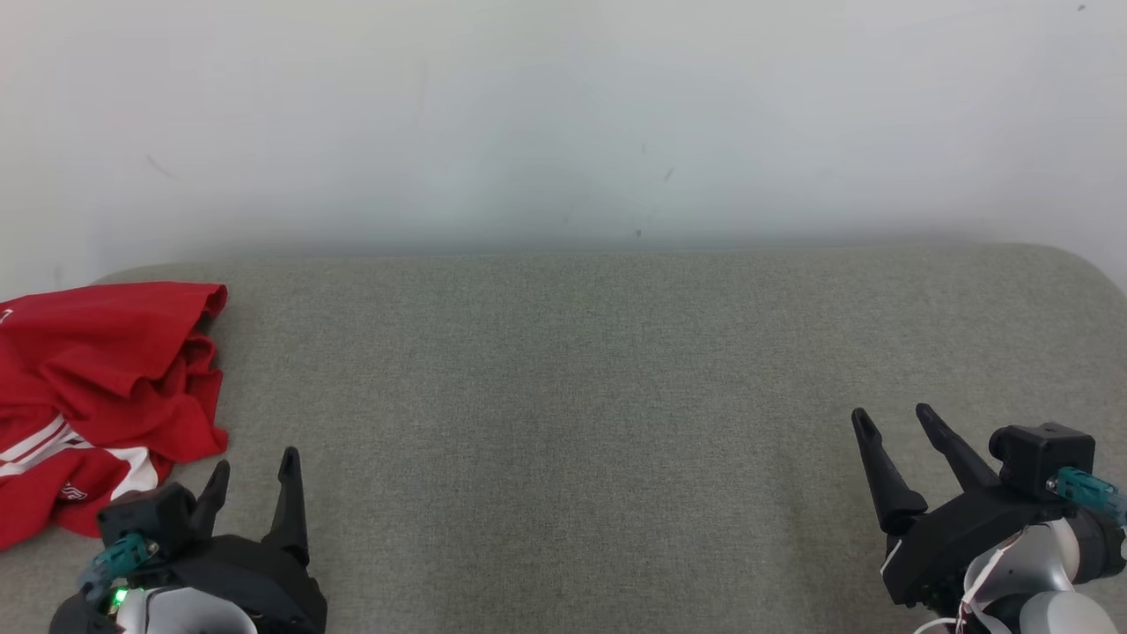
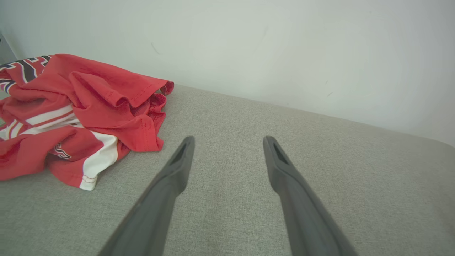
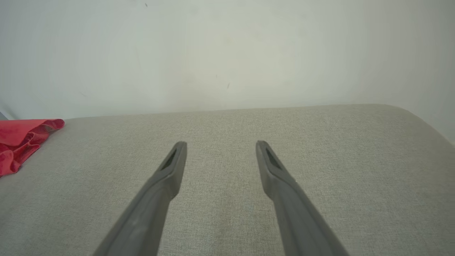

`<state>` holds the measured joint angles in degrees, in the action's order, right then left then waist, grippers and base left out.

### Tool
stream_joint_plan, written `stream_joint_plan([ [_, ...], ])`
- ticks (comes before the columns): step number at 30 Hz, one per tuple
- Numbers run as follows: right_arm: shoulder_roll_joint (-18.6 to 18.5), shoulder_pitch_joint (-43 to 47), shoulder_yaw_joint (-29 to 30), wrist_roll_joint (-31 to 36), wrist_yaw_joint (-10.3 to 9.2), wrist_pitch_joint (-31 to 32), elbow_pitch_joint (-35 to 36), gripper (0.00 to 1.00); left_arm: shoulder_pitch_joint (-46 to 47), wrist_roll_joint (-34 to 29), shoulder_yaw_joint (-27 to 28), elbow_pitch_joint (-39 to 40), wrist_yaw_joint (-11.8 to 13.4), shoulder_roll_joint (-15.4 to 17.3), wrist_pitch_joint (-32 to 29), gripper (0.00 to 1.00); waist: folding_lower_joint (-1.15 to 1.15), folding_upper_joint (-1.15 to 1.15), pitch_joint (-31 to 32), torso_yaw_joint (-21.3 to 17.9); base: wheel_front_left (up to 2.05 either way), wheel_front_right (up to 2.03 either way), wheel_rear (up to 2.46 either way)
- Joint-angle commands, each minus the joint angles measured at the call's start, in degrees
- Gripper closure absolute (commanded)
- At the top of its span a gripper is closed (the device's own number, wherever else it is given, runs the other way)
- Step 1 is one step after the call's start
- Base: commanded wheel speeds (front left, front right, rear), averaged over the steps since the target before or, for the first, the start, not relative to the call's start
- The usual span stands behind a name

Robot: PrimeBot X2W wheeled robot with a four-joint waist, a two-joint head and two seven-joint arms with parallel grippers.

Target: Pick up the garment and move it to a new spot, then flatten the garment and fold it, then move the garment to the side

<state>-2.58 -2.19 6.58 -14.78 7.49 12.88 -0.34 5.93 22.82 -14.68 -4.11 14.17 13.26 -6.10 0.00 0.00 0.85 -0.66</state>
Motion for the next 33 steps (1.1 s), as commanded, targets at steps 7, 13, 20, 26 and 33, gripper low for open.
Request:
stream_joint_plan([
  [7, -0.4, 1.1, 0.8, 4.7, 0.0, 0.5, 3.1, 0.0, -0.3, -4.4, -1.6, 2.6, 2.0, 1.4, -0.9, 0.0, 0.0, 0.0, 0.4, 0.1, 0.0, 0.0, 0.0],
  [13, -0.4, 1.8, 0.9, 6.6, 0.0, 1.0, 4.4, 0.0, -0.6, -6.9, -2.5, 4.0, 3.2, 2.1, -1.6, 0.0, 0.0, 0.0, 0.5, 0.2, 0.0, 0.0, 0.0],
  [20, -0.4, 2.5, 0.9, 9.5, 0.0, 1.1, 5.8, 0.0, -1.3, -9.6, -3.4, 5.8, 4.6, 2.7, -1.8, 0.0, 0.0, 0.0, 0.6, 0.5, 0.0, 0.0, 0.0],
  [26, -0.5, 3.1, 0.9, 12.1, 0.0, 1.3, 6.7, 0.0, -1.9, -11.4, -4.5, 6.8, 5.5, 3.3, -2.3, 0.0, 0.0, 0.0, 0.8, 0.7, 0.0, 0.0, 0.0],
  [33, -0.5, 3.7, 0.6, 14.0, 0.0, 1.6, 7.3, 0.0, -2.3, -12.8, -5.4, 7.9, 6.1, 3.8, -2.6, 0.0, 0.0, 0.0, 1.1, 0.9, 0.0, 0.0, 0.0],
])
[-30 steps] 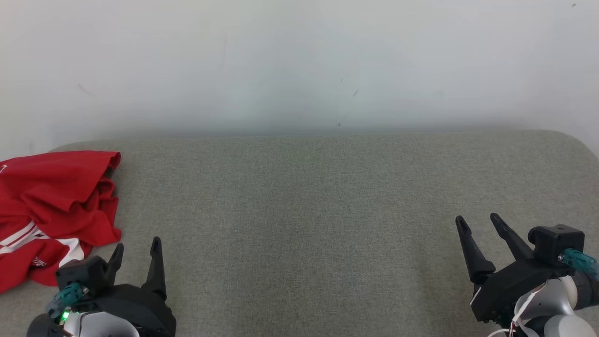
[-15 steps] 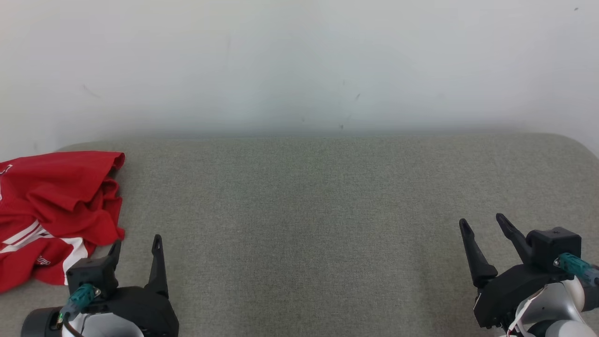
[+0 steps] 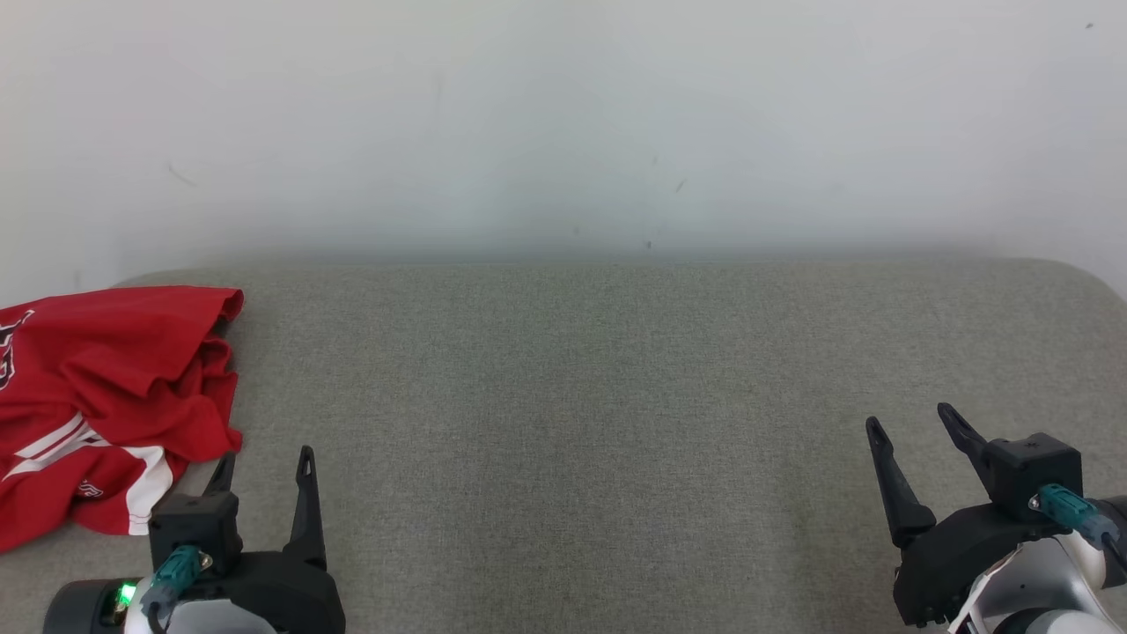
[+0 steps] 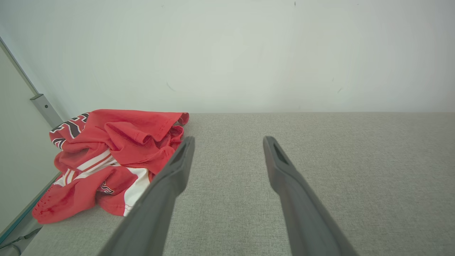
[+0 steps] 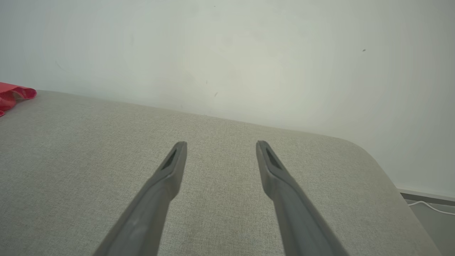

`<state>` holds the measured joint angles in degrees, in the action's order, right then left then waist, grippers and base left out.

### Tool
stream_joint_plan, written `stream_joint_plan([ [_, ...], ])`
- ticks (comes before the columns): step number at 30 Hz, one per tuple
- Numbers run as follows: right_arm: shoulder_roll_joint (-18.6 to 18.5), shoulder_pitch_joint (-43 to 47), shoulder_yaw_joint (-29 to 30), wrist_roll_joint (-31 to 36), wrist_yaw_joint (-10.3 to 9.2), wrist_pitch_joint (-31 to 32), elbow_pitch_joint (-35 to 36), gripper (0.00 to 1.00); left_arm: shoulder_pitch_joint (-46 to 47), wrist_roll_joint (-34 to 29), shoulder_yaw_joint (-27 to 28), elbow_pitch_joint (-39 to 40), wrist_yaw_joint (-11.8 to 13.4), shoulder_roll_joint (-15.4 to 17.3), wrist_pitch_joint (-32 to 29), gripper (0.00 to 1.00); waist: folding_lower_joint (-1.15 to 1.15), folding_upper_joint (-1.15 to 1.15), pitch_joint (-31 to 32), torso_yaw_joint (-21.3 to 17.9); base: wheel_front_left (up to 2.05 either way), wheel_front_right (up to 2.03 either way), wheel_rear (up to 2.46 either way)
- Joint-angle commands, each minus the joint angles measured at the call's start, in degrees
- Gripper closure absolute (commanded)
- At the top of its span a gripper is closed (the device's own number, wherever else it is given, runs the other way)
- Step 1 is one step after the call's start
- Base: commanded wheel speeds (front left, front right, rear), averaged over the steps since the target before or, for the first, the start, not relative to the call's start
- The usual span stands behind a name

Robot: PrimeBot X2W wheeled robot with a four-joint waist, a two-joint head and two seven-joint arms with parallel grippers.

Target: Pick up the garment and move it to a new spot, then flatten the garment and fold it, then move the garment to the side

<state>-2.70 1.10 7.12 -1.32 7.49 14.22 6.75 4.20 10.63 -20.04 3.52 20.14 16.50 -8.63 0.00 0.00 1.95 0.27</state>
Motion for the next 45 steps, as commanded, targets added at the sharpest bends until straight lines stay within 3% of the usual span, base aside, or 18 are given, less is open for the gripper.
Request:
stream_joint_plan([
  [1, -0.3, 0.4, 0.0, 0.4, 0.0, 0.3, 0.2, 0.0, -0.6, -0.4, 0.0, 0.2, 0.1, 0.5, -0.1, 0.0, 0.0, 0.0, 0.0, 0.1, 0.0, 0.0, 0.0],
  [14, -0.3, 0.8, 0.0, -1.5, 0.0, 0.0, -0.5, 0.0, -1.0, 1.0, 0.7, 0.3, 0.4, 0.9, 0.4, 0.0, 0.0, 0.0, 0.0, 3.0, 0.0, 0.0, 0.0],
  [45, -0.3, 2.1, -1.6, -3.7, 0.0, 0.0, -2.3, 0.0, -3.8, 2.4, 2.8, 1.7, 2.9, 3.0, 0.5, 0.0, 0.0, 0.0, 1.2, 19.0, 0.0, 0.0, 0.0],
])
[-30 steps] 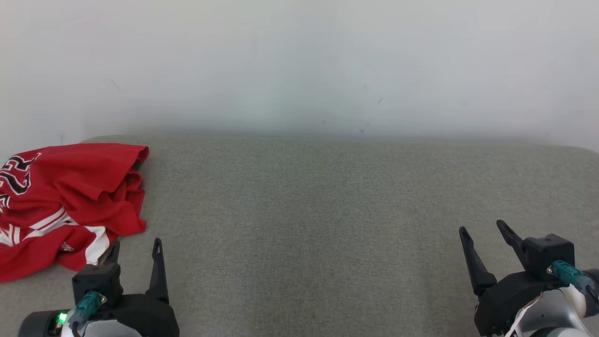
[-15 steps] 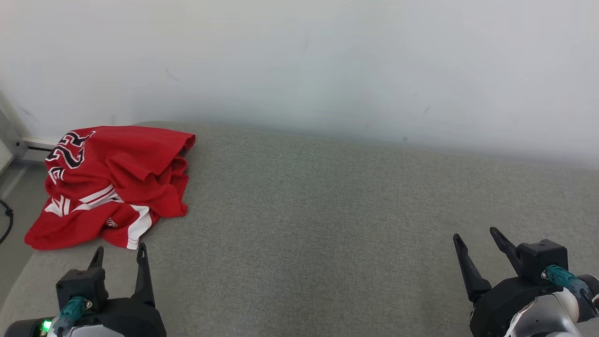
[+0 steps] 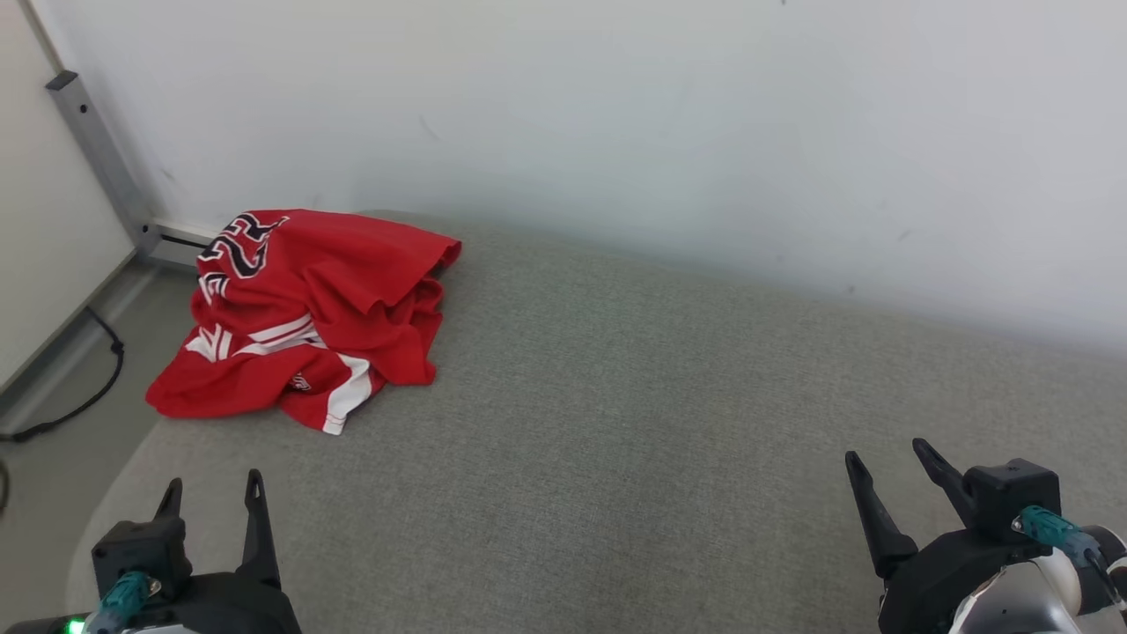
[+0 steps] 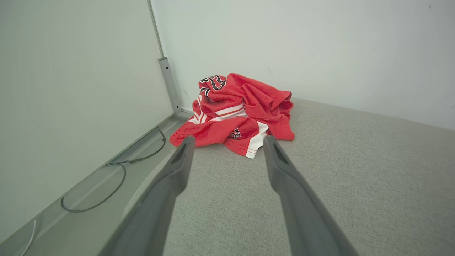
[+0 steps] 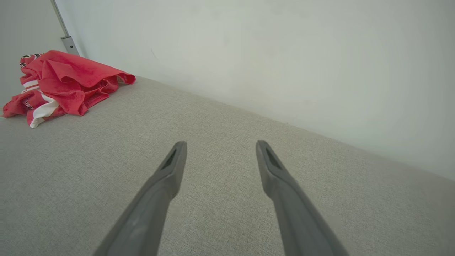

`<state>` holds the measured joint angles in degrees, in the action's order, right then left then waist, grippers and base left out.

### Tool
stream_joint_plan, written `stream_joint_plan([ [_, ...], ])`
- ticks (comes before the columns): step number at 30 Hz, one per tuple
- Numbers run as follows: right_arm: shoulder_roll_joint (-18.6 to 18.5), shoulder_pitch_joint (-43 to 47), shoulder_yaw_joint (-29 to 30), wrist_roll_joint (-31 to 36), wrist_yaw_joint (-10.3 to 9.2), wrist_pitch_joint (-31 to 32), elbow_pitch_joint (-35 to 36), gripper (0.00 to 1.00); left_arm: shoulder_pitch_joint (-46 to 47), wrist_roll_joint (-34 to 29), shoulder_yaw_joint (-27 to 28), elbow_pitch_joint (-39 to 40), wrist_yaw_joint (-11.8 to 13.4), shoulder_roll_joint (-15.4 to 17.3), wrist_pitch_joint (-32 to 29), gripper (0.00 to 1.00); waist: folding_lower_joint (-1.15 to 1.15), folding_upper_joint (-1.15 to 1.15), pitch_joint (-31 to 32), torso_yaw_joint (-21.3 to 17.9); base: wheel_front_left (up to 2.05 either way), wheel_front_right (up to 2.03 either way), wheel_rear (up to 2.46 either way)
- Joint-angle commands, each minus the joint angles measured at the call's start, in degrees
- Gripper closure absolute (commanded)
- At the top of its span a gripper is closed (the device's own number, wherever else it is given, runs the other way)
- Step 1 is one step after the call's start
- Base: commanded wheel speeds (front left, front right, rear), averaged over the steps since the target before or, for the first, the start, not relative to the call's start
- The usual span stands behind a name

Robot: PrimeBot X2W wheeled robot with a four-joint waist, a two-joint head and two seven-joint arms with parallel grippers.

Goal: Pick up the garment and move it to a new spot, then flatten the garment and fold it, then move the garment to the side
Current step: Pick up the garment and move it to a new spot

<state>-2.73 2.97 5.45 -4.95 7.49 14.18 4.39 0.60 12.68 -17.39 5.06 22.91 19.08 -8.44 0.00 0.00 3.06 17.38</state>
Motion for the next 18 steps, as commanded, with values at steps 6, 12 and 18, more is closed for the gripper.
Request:
stream_joint_plan([
  [6, -0.3, 0.2, -0.8, -0.8, 0.0, -0.4, -0.2, 0.0, -0.8, 0.5, 0.3, 0.4, 0.5, 0.8, 0.1, 0.0, 0.0, 0.0, 0.3, 5.7, 0.0, 0.0, 0.0],
  [12, -0.3, 0.3, -1.2, -1.2, 0.0, -0.7, -0.7, 0.0, -0.6, 0.7, 0.3, 0.1, 0.3, 1.1, 0.5, 0.0, 0.0, 0.0, 0.6, 8.5, 0.0, 0.0, 0.0],
  [18, -0.3, 0.0, -2.0, -1.5, 0.0, -0.6, -0.9, 0.0, -1.2, 0.7, 0.5, 0.5, 0.8, 1.5, 0.3, 0.0, 0.0, 0.0, 0.8, 10.0, 0.0, 0.0, 0.0],
])
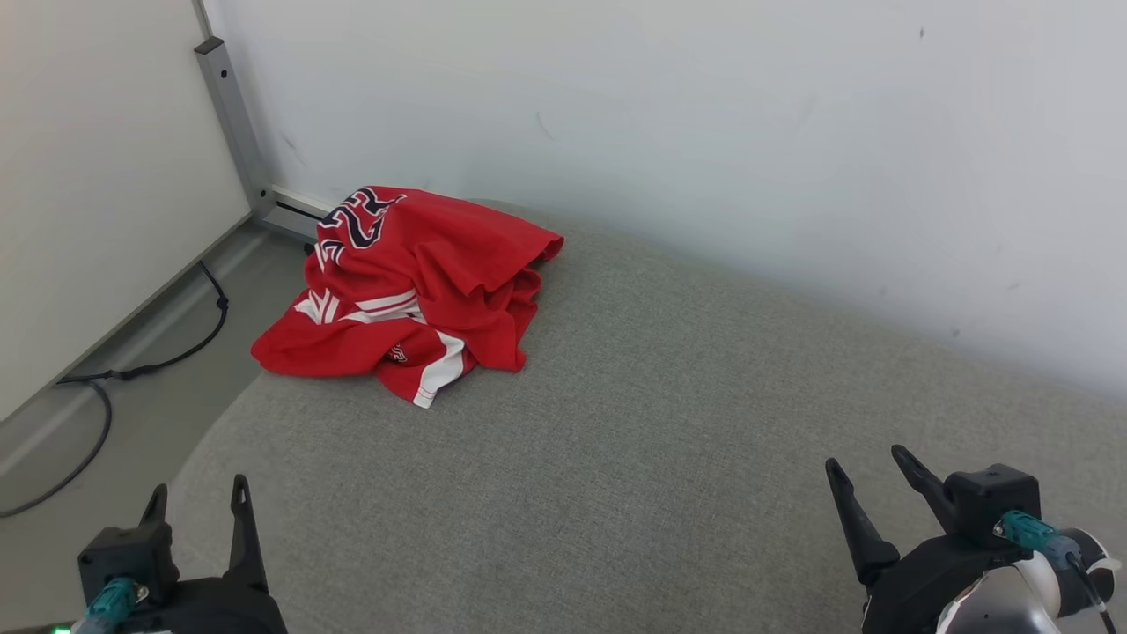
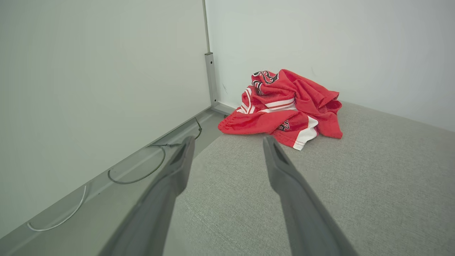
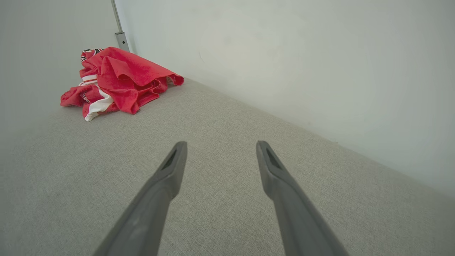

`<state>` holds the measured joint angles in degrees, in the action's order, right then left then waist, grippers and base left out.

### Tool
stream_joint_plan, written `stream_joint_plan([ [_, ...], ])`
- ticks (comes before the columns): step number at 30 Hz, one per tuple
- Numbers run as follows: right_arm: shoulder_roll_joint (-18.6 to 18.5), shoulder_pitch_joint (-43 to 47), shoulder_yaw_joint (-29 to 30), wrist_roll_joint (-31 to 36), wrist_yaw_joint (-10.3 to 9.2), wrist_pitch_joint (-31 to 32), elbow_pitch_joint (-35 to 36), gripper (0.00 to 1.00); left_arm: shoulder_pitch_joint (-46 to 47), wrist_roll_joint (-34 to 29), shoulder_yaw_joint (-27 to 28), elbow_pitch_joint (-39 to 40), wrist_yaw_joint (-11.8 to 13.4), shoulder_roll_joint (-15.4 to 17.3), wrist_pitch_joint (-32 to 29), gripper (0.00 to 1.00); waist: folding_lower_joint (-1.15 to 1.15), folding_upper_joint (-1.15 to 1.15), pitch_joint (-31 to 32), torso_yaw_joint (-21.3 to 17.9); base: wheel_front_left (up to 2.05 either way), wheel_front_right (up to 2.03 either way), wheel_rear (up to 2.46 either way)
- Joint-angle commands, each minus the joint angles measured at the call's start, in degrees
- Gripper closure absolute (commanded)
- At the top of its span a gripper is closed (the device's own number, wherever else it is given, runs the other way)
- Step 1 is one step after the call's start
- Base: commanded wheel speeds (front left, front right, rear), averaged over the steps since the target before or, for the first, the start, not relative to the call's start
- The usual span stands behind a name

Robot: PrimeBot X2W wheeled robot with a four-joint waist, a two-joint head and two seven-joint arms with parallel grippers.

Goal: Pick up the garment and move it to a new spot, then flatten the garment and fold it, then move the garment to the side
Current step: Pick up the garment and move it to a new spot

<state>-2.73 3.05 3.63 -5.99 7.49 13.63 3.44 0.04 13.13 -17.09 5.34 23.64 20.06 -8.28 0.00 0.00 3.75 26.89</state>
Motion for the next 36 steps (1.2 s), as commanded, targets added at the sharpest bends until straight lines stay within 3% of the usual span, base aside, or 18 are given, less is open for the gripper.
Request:
stream_joint_plan([
  [1, -0.3, -0.3, -0.3, -0.4, -0.01, 0.0, 0.1, 0.0, -0.7, 0.4, 0.3, 0.3, 0.2, 0.6, 0.3, 0.0, 0.0, 0.0, 0.0, 0.6, 0.0, 0.0, 0.0],
  [12, -0.3, -1.6, -1.3, 0.1, 0.0, 0.2, -0.5, 0.0, -1.0, 0.3, 0.2, 0.9, 1.1, 0.2, 0.9, 0.0, 0.0, 0.0, -0.5, 0.9, 0.0, 0.0, 0.0],
  [36, -0.3, -0.2, 1.0, -0.2, -0.01, -0.4, -0.2, 0.0, 1.2, 2.0, -1.6, -2.7, -1.2, -0.7, 3.6, 0.0, 0.0, 0.0, 0.8, -2.1, 0.0, 0.0, 0.0],
])
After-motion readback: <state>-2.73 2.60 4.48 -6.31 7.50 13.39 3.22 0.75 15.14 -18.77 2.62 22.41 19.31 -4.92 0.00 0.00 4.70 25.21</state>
